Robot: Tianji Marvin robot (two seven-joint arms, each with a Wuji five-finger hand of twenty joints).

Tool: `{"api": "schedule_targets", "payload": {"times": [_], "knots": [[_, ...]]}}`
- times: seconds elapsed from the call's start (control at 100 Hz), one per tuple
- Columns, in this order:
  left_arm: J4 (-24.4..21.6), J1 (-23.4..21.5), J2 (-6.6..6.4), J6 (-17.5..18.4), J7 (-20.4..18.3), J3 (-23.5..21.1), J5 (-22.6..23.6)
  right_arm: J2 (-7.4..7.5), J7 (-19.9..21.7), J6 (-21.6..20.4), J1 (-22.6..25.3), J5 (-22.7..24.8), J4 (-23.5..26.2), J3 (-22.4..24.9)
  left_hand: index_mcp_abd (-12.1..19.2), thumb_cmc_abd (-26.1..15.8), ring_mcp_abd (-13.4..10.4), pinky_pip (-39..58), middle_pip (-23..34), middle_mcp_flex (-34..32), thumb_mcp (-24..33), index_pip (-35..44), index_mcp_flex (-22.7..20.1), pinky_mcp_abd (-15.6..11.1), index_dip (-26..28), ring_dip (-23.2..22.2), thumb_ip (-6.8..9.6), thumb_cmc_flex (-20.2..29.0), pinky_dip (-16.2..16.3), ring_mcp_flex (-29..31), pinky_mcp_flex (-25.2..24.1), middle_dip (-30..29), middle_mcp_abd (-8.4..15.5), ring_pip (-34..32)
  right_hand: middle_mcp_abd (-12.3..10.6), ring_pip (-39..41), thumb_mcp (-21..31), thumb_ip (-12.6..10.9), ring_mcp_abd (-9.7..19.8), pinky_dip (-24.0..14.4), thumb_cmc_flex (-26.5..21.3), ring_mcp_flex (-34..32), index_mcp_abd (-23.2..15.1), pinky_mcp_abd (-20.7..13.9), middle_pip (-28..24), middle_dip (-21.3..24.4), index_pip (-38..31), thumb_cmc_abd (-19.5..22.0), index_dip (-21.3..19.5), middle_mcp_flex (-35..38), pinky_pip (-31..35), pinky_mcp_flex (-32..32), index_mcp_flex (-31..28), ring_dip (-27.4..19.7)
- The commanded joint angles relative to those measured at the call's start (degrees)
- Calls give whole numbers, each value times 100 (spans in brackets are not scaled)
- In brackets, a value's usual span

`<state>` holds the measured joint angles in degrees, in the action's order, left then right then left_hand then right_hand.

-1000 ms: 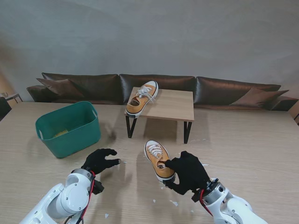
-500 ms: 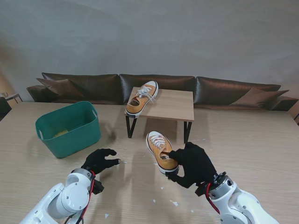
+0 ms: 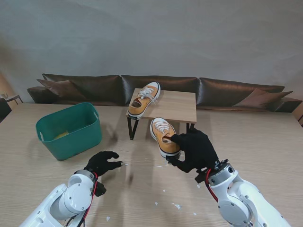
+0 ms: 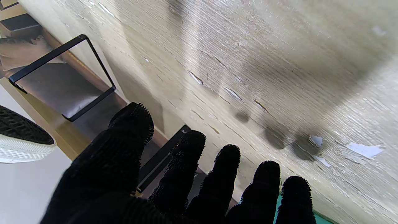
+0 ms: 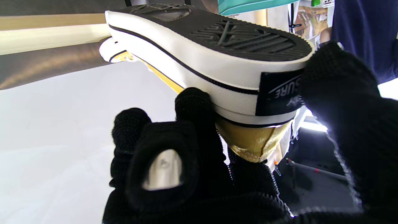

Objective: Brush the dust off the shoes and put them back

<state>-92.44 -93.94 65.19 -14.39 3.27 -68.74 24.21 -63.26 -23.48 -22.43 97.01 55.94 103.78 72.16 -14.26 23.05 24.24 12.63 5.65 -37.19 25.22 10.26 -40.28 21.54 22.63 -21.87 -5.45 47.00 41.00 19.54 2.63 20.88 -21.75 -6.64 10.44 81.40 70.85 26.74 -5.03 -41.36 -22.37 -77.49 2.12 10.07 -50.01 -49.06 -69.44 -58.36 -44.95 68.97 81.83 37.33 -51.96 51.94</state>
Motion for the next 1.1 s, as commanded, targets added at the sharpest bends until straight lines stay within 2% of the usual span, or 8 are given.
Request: {"api": "schedule_targets", "payload": {"times": [0.0,0.28,0.48,1.09], "knots": [[18,17,23,-26,-115,9,-30,-44,75,53,-104,-3,158,0,-34,-130,58,-86,0,11,-97,-32,-10,-146,10,-43,158,-1,23,-115,-130,11,-42,40,-957,170,932,-701,769,-225,-877,205,889,31,-295,-60,-2194,526,-793,537,106,2435,-691,45],[60,43,25,-60,-118,38,-37,-52,175,327,-355,-1,291,-36,-42,-136,54,-87,-2,18,-94,-32,-8,-152,9,-45,158,-2,25,-115,-132,10,-42,38,-944,177,910,-709,753,-237,-876,205,899,33,-287,-72,-2181,537,-797,530,102,2435,-694,47],[109,68,30,-66,-114,59,-57,-59,164,817,-752,111,187,-280,-38,-130,51,-86,1,13,-90,-23,-29,-151,12,-45,159,1,26,-117,-131,12,-34,40,-946,177,908,-712,755,-239,-875,206,898,35,-283,-79,-2178,536,-802,533,96,2434,-696,47],[193,126,12,-189,-218,130,-60,-210,-106,2528,-2468,198,-1270,-1667,-31,-138,46,-87,0,20,-84,-28,-13,-163,10,-46,157,-8,29,-125,-136,13,-27,41,-955,160,888,-716,736,-228,-885,208,896,66,-284,-93,-2173,550,-809,517,51,2423,-698,39]]}}
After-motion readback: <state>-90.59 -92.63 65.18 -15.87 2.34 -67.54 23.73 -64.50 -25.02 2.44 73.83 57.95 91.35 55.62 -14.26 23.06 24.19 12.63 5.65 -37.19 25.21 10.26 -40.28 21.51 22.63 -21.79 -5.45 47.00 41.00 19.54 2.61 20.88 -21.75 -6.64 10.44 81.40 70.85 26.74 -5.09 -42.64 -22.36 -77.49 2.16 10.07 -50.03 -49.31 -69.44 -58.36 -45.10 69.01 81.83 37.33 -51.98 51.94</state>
